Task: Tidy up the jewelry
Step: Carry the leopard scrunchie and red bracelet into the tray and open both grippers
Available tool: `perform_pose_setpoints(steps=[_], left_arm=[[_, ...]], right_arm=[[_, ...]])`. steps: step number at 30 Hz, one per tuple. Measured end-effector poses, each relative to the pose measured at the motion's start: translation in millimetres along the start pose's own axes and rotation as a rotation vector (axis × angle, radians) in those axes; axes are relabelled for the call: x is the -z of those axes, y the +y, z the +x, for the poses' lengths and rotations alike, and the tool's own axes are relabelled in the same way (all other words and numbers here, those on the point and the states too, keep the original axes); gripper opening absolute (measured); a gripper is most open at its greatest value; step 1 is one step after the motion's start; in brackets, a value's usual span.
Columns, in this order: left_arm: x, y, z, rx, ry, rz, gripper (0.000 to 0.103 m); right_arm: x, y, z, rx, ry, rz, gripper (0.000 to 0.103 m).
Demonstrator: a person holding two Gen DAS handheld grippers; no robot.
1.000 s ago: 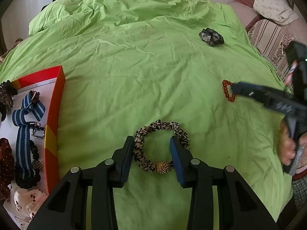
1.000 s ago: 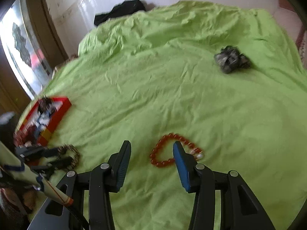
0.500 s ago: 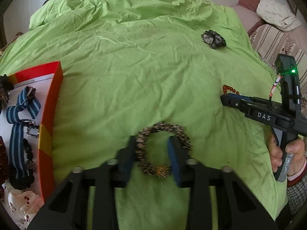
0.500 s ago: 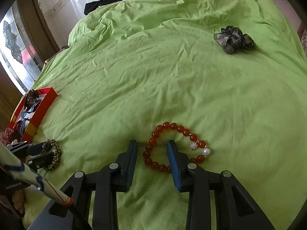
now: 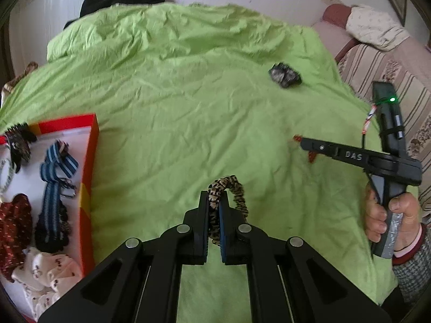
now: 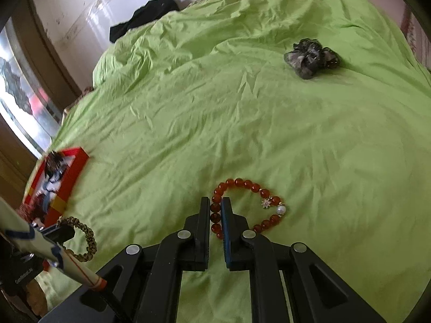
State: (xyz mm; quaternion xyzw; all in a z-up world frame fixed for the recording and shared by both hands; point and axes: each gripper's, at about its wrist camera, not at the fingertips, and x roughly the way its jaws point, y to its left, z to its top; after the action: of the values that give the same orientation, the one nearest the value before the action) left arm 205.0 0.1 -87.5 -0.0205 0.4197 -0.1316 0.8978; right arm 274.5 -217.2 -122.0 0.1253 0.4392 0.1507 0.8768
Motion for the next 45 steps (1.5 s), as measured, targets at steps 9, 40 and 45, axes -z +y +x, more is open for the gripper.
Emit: perform_pose_setpoints(steps=[9, 40, 45], left_arm=[[-2.4, -4.0, -36.7, -0.032, -0.077, 0.015, 0.006], [2.0, 40.2, -129.3, -0.187, -0.258, -0.053, 0.006], [2.1, 52.8, -136.7, -0.223, -0.266, -0.08, 0.006]], right_arm=[[-0.4, -2.3, -27.4, -0.13, -0.023, 0.129, 0.009], [13.6, 150.8, -99.8, -0.046, -0.092, -0.165, 0.009], [20.1, 180.3, -104.3, -0.024, -0.104, -0.192, 0.009]])
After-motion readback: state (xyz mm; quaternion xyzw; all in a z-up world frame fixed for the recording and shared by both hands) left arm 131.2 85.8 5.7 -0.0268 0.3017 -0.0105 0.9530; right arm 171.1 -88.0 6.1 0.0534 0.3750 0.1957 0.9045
